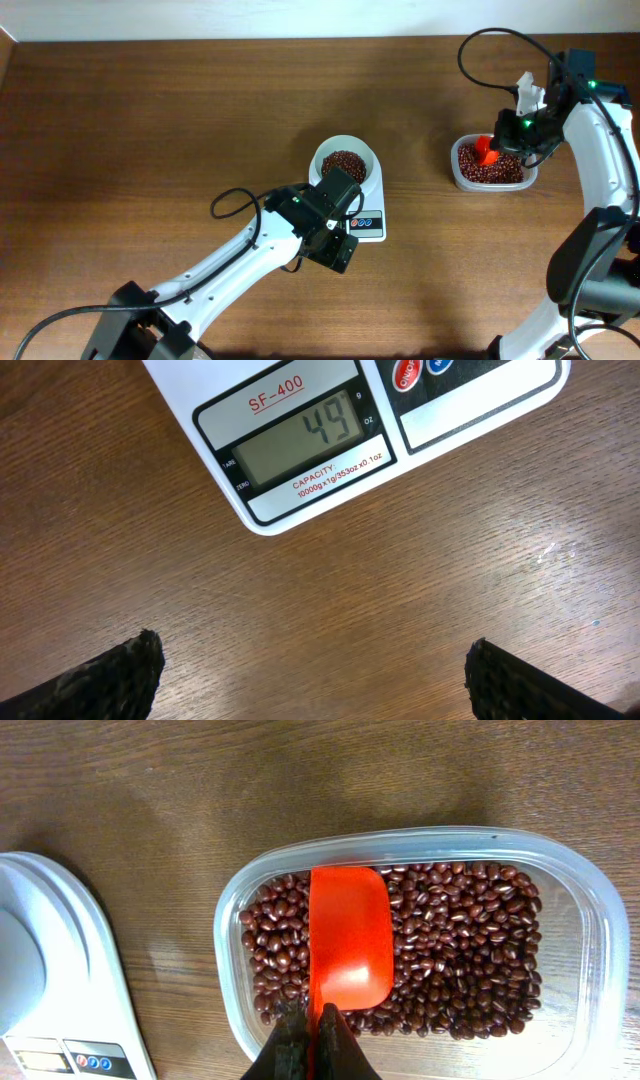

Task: Scoop item into bowl and weigh 50g on scale

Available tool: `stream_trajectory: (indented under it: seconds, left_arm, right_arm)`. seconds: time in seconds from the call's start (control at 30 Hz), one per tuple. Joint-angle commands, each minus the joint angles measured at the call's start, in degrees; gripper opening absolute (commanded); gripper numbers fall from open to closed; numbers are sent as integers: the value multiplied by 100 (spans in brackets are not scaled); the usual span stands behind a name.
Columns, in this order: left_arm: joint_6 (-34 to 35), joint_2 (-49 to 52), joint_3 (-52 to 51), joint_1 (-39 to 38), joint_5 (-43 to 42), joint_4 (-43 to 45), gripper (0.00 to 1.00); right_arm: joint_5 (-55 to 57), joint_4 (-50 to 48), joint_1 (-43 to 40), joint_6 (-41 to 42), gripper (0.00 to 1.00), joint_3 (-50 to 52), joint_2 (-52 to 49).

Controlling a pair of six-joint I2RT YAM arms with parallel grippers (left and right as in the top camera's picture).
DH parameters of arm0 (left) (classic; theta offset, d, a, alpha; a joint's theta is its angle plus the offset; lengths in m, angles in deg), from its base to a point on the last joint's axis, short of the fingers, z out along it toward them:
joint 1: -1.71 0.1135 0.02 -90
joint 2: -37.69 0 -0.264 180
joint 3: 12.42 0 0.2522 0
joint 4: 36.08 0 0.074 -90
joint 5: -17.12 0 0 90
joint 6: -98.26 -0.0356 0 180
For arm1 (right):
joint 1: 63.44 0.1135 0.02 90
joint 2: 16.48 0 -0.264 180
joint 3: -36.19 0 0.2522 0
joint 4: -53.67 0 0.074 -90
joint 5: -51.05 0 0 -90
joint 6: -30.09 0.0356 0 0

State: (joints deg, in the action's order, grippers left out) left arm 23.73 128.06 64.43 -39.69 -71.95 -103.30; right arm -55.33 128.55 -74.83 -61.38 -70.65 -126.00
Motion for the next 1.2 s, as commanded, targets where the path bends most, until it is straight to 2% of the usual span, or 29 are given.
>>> stream_trajectory:
  seconds: [0.0, 0.27, 0.73, 0.83, 0.97, 1.17]
  left_arm:
    - [-7, -59, -37, -17, 55, 4, 99]
    - [-7, -59, -37, -17, 52, 4, 99]
    - [-7, -59, -37, -17, 52, 4, 99]
    - [-7, -59, -37, -17, 52, 4, 99]
    - [-7, -59, -37, -17, 52, 4, 99]
    - [-7, -59, -37, -17, 52, 4, 99]
  right_arm:
    - [-129, 4, 13, 48, 4, 55, -50]
    - [-96, 55, -334, 46, 4, 50, -48]
    - [402, 518, -313, -15, 4, -472, -46]
    - [538, 533, -203, -17, 4, -472, -46]
    - [1311, 531, 79, -17, 4, -472, -46]
    - [1180, 525, 116, -15, 4, -476, -46]
